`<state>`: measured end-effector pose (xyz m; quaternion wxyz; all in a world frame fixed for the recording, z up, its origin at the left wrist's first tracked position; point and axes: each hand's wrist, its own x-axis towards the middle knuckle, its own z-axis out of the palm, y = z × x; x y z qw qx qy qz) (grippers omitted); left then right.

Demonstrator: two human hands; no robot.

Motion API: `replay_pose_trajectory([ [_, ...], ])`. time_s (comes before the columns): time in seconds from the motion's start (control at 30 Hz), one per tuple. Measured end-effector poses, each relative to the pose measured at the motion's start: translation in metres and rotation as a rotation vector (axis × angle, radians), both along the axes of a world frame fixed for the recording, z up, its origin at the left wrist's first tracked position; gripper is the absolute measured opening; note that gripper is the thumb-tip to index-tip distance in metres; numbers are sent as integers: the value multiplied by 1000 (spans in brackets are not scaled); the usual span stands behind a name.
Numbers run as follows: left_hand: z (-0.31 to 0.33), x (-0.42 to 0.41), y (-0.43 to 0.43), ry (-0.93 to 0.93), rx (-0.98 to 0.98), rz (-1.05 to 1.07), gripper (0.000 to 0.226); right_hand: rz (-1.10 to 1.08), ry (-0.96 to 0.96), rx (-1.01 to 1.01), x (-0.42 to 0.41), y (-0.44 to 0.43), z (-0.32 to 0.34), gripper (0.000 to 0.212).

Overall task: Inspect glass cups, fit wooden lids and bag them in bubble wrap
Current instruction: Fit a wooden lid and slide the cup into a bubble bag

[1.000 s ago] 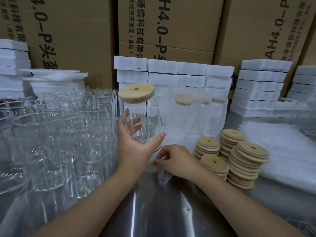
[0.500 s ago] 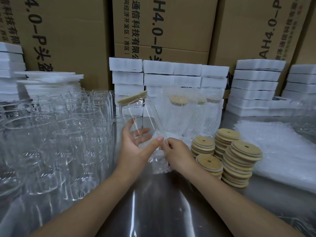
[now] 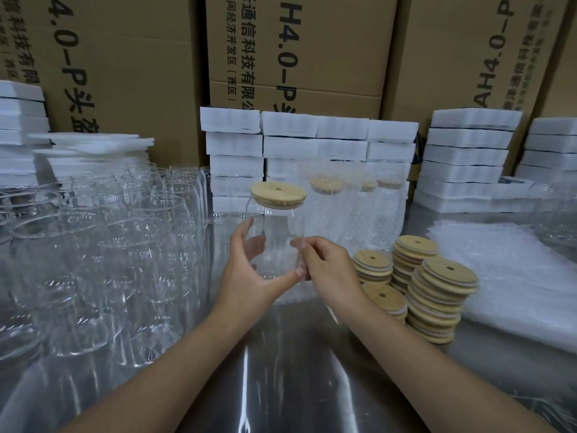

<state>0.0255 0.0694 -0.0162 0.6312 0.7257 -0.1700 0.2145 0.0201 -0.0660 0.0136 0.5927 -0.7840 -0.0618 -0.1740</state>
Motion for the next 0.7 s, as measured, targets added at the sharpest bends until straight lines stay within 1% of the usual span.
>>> replay_pose_trajectory([
  [0.07,0,-1,1,-6,24,-10,104,51,13,103,-2,1,2,28],
  [0.13,1,-2,1,-12,43,-16,103,74,37,154,-5,2,3,44],
  [0.2,1,-1,2,-23,55,-26,102,70,-19,67,-8,2,2,57],
  [0.27,-1,1,2,-8,58,-54,103,69,-85,-95,-13,4,1,70],
  [0.33,-2,2,1,4,54,-85,102,27,-103,-234,-15,6,-2,82],
  [0.4,-3,1,-1,-29,103,-67,104,-39,-117,-260,-13,6,-3,82],
  [0.5,0,-1,-2,-78,174,-38,111,-100,-159,-229,-12,5,-3,74],
  [0.6,6,-7,0,-156,276,27,105,-139,-217,-179,-12,4,0,71],
  [0.63,7,-10,0,-163,281,43,101,-156,-237,-135,-12,4,0,71],
  [0.7,9,-13,-2,-124,212,49,96,-201,-266,-46,-12,2,2,70],
])
